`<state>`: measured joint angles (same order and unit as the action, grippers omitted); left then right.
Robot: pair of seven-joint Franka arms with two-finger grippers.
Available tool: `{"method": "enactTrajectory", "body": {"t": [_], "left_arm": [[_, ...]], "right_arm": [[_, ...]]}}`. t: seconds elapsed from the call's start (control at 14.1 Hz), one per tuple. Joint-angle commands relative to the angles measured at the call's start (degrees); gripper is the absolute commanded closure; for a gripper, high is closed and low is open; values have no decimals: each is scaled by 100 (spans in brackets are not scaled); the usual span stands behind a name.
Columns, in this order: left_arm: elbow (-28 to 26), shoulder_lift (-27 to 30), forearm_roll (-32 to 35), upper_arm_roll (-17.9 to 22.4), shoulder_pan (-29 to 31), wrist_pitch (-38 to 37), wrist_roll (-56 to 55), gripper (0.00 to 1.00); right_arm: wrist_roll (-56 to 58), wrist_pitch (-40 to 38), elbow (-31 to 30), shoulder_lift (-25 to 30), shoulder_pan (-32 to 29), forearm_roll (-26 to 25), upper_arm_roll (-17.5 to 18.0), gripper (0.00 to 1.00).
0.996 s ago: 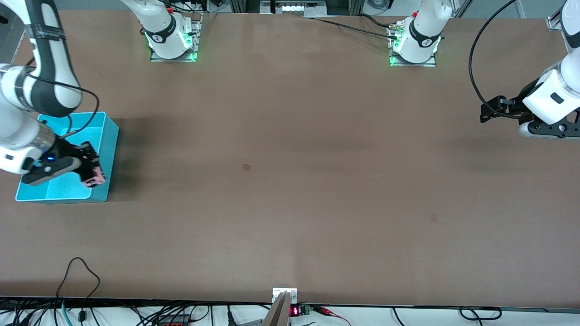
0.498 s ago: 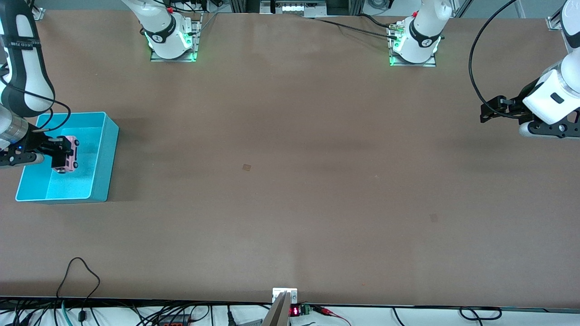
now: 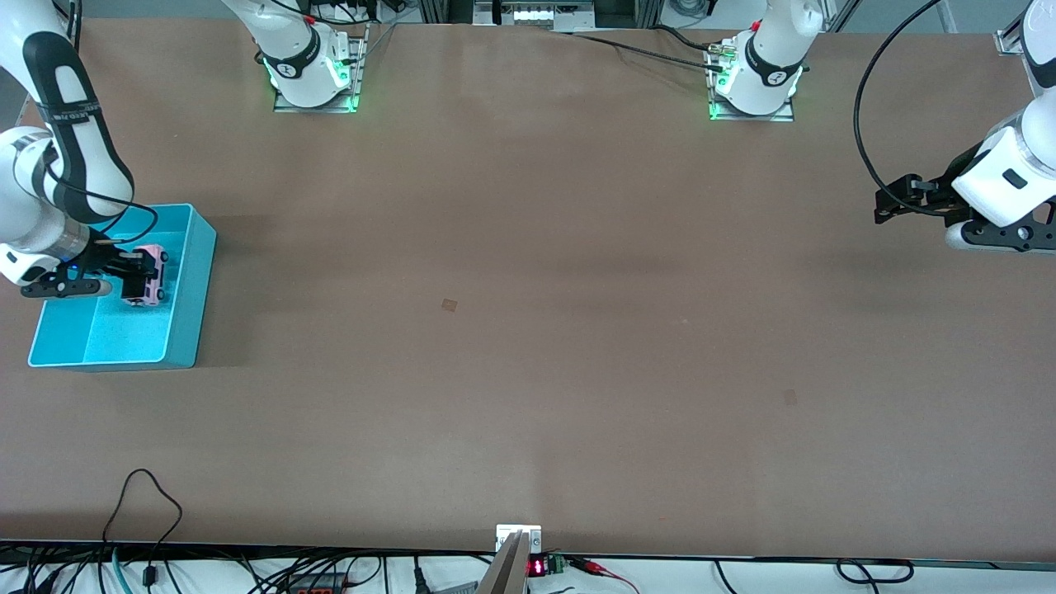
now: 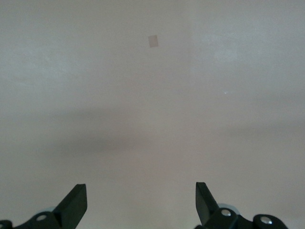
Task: Wind and store pink jeep toy
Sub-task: 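Carry the jeep over the cyan bin and lower it inside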
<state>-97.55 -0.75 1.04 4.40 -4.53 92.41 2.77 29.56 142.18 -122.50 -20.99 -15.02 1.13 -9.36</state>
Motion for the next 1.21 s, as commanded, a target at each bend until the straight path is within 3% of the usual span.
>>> {"method": "enactTrajectory", "body": {"t": [0.0,0.28,0.36,0.43,0.92,1.14], "left_arm": [[43,48,-104,44,-4,-65,145,0],[87,31,-112,35,-4,-91,136,0],[87,31,-112,35,-4,-91,136,0],[87,22,-104,35,-4,-100,136,0],[87,31,-104,35,-4,-100,136,0],[87,31,-104,35,-4,-100,145,0]], "right_arm": [[-47,73,-28,-71,-80,28,74,82],[-38,3,7,-2,-45,19,74,37],[-30,2,85,16,-19,19,83,10],[14,-6,147,103,-19,19,109,0],[50,-1752,1034,815,148,10,601,0],[6,-2158,1543,947,367,-7,733,0]]}}
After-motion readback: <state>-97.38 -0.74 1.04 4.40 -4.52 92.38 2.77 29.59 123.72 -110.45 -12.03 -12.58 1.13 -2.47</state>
